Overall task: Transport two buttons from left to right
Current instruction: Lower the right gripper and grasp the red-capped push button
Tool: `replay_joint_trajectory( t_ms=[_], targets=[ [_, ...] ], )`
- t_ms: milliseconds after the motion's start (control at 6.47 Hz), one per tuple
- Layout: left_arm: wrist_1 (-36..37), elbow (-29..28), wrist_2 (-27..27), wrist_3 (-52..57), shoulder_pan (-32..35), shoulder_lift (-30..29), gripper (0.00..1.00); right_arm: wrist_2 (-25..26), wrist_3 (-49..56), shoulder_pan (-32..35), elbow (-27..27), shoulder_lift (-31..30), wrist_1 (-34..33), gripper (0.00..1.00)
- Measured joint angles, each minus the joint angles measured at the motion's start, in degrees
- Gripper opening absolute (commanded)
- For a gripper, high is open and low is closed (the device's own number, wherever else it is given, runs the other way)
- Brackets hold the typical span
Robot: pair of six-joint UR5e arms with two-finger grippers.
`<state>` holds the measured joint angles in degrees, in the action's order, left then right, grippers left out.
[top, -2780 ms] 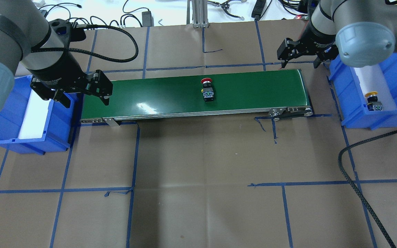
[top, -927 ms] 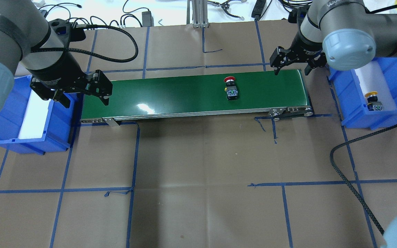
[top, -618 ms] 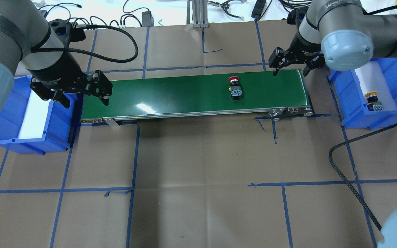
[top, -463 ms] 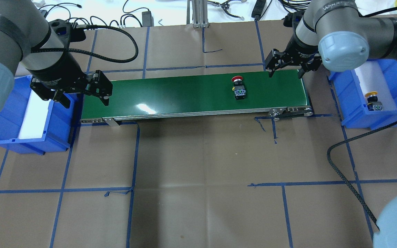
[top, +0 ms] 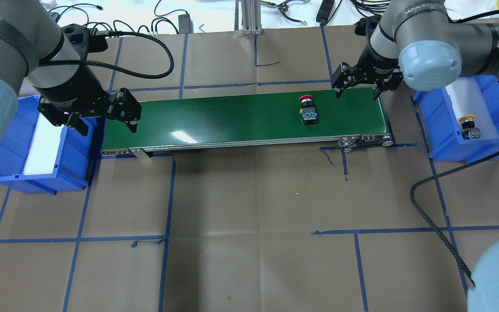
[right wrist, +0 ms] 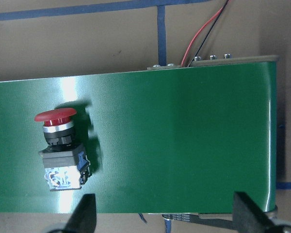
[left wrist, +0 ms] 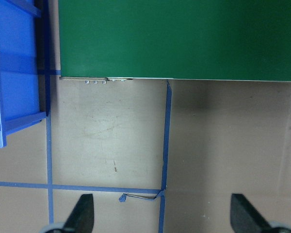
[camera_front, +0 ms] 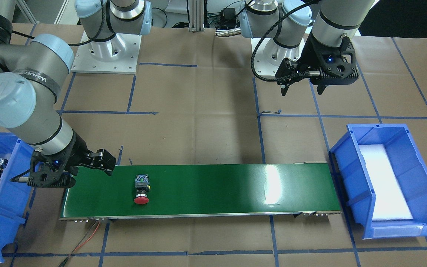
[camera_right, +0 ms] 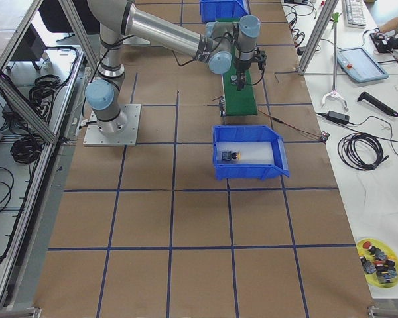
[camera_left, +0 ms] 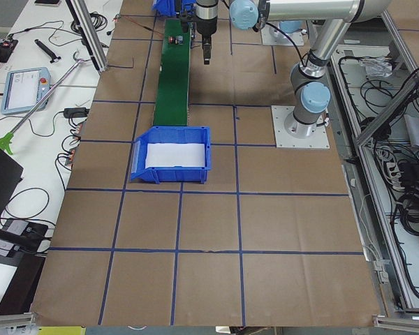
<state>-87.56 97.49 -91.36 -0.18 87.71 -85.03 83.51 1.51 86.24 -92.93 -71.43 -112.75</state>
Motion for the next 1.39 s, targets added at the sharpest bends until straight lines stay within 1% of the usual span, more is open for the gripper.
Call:
replay_joint_trajectory(
  t_ms=[618,1081,1236,1390],
  targets=[
    [0.02,0.01,0.06,0.00,0.00,0.01,1.00,0.07,-1.77,3.30,0.18,2.82,-3.34,1.00],
    [0.00,-0.02,0.05,0.00,0.00,0.01,1.00,0.31,-2.30,4.47,0.07,4.90,-5.04,0.99],
    [-0.02,-0.02,0.05,0.00,0.00,0.01,1.00,0.70,-2.28,4.52,-0.11,5.86,-5.24,0.97],
    [0.00,-0.02,0.04,0.00,0.00,0.01,1.00,0.99,-2.22,4.54,-0.29,6.64,-5.33,0.88]
  ],
)
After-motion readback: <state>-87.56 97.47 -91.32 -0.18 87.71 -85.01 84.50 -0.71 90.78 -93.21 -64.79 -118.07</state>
